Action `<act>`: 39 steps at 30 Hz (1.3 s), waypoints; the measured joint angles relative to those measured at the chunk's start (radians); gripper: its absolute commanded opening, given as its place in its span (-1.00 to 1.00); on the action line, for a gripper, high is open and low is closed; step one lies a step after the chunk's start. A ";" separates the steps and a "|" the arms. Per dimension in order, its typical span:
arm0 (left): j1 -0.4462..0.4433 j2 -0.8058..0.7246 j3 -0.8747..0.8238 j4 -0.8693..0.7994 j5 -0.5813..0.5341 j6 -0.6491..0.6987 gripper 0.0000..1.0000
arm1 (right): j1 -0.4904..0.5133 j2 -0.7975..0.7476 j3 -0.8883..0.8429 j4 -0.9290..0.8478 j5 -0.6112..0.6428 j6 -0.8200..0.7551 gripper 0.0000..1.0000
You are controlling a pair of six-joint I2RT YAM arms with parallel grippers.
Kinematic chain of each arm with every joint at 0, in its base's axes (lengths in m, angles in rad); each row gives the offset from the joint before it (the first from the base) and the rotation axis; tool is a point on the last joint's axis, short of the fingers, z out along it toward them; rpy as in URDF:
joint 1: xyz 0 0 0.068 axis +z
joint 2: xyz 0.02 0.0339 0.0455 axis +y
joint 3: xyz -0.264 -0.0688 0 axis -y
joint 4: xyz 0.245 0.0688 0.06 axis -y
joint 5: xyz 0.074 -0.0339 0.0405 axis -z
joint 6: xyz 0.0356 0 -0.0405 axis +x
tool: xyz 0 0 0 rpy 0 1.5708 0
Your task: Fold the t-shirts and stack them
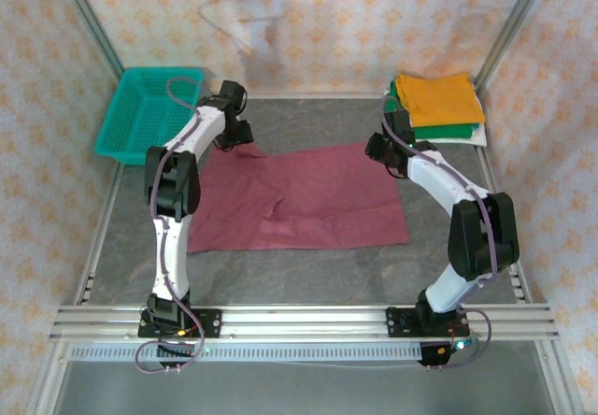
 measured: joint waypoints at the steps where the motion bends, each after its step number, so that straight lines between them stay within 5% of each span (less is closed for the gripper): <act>1: 0.000 0.016 0.012 -0.003 0.000 -0.004 -0.04 | 0.000 0.002 0.000 0.000 -0.001 -0.003 -0.27; 12: 0.000 0.112 0.090 -0.004 0.004 -0.036 -0.69 | 0.000 0.004 0.000 0.001 -0.015 -0.022 -0.25; 24: 0.000 0.084 0.103 -0.002 0.012 -0.045 -1.00 | 0.000 0.004 -0.008 0.011 -0.028 -0.022 -0.23; 39: -0.050 -0.243 -0.217 0.113 0.047 -0.105 -1.00 | -0.006 0.057 -0.004 0.011 -0.031 -0.010 -0.20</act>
